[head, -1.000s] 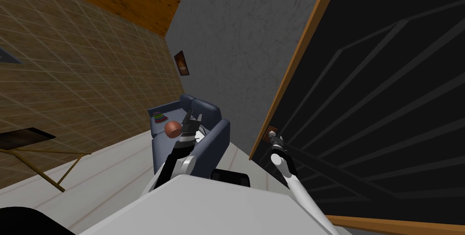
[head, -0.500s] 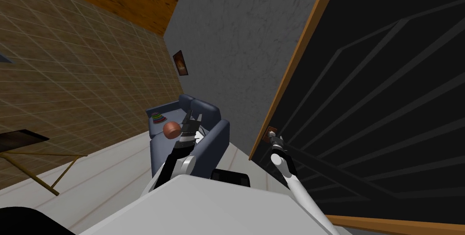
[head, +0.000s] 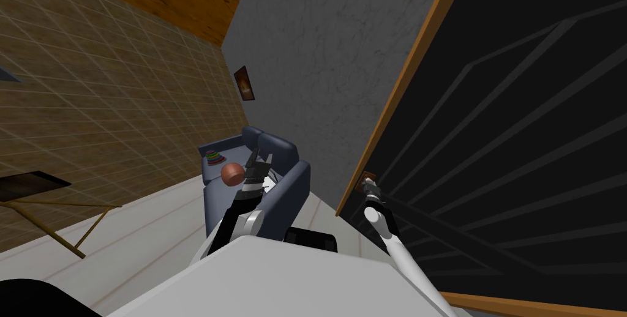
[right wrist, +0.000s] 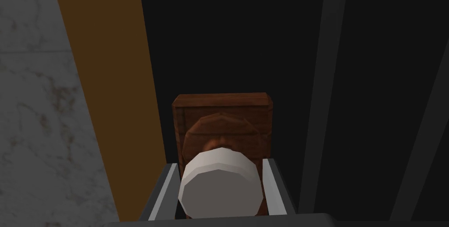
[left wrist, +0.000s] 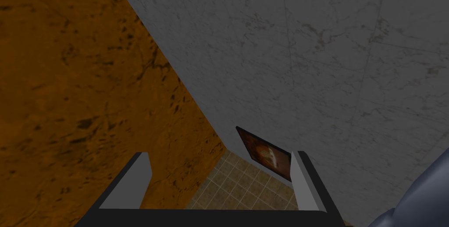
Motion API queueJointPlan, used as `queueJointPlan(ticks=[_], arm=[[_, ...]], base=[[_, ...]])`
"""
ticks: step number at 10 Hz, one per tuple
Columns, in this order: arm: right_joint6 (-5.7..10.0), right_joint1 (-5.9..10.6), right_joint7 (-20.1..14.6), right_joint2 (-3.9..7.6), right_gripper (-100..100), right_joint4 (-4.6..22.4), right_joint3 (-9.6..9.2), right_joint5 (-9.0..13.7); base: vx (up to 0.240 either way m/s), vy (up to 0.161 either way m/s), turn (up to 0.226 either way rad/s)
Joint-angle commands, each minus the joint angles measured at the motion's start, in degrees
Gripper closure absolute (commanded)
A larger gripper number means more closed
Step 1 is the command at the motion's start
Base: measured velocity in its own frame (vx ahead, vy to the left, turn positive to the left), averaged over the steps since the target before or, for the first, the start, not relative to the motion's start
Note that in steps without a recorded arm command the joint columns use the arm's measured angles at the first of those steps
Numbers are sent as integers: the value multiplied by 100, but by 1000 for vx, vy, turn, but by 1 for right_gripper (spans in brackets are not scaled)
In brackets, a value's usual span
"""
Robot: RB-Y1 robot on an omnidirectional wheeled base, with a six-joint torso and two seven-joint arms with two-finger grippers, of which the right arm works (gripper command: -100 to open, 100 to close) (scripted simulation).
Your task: Pull the door open
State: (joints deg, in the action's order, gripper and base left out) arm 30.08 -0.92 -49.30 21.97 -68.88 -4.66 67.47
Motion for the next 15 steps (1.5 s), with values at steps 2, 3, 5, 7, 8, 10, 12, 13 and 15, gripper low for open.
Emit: queueJointPlan(ticks=[2,3,5,7,8,10,12,13,15], arm=[[-17,-34,-75,68,100,-48,-71,-2],[-22,-43,-96,87,100,-61,-90,-2],[-44,-87,-192,174,100,-122,-180,-4],[-74,-146,-325,293,100,-206,-303,-7],[-91,-178,-397,358,100,-251,-370,-9],[-110,-216,-482,434,100,-305,-449,-10],[-101,-241,-529,476,100,-333,-533,-25],[-90,-261,-571,517,100,-360,-582,-30],[-60,-318,-692,639,100,-440,-723,-45]], base=[[-57,15,54],[-171,15,113],[-189,4,87],[-245,-6,135],[-239,-58,130],[-231,-41,99],[-134,-9,66],[-237,-54,147],[-234,-42,145]])
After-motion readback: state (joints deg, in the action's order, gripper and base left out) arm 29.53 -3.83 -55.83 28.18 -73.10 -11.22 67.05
